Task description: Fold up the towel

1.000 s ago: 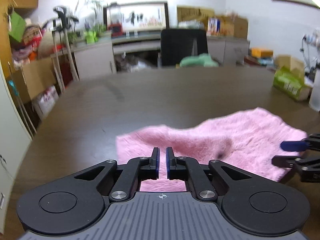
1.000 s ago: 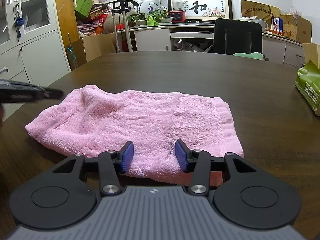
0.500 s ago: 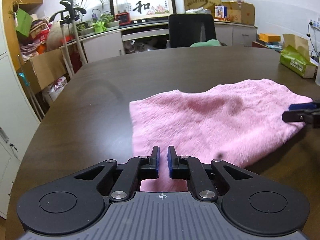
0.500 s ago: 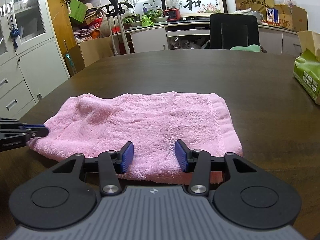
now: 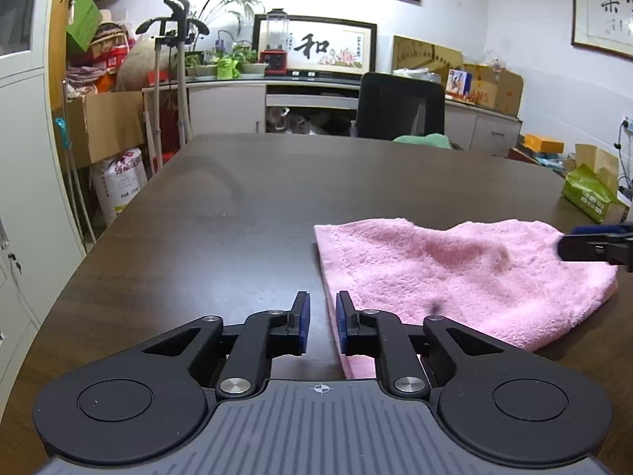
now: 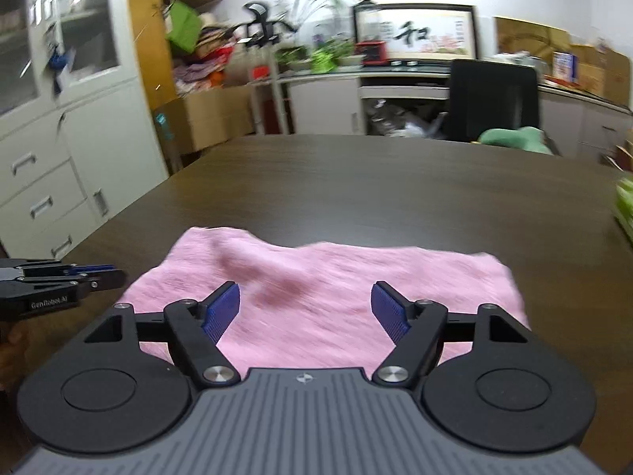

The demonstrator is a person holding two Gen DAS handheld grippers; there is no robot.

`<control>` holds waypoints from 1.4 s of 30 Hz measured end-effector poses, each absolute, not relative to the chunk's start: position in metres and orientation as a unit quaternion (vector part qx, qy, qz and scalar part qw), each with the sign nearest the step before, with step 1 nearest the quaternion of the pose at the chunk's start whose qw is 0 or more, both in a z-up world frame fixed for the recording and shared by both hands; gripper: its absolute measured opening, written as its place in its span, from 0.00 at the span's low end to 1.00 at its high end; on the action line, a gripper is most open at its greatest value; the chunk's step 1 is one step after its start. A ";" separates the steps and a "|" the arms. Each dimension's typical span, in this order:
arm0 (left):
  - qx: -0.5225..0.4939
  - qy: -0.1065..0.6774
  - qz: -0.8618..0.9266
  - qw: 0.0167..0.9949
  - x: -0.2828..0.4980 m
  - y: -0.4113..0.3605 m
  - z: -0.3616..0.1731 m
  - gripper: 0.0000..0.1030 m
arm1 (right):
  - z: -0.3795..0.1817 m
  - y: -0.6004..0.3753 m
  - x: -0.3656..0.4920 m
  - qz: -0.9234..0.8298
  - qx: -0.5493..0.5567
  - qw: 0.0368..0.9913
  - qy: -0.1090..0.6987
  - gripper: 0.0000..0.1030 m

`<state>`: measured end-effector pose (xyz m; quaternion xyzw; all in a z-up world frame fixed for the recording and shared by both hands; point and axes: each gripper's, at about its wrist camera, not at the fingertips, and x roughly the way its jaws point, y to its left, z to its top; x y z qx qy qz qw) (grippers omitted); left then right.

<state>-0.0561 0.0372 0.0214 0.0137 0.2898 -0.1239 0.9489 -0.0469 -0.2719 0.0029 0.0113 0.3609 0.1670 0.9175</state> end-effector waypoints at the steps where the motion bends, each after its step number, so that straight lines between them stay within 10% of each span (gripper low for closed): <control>1: 0.017 0.289 -0.121 0.950 -0.056 0.036 0.021 0.26 | 0.003 -0.267 -0.044 0.169 0.008 0.916 0.363 0.73; 7: 0.028 0.283 -0.097 0.954 -0.055 0.034 0.020 0.67 | 0.004 -0.235 -0.033 0.183 -0.025 0.912 0.366 0.80; 16: 0.032 0.279 -0.028 0.959 -0.046 0.047 0.018 0.93 | 0.026 -0.298 -0.057 0.109 0.046 0.947 0.297 0.84; 42: 0.062 0.333 -0.042 0.940 -0.020 0.038 0.004 1.00 | -0.008 -0.382 -0.080 -0.024 0.077 0.943 0.322 0.89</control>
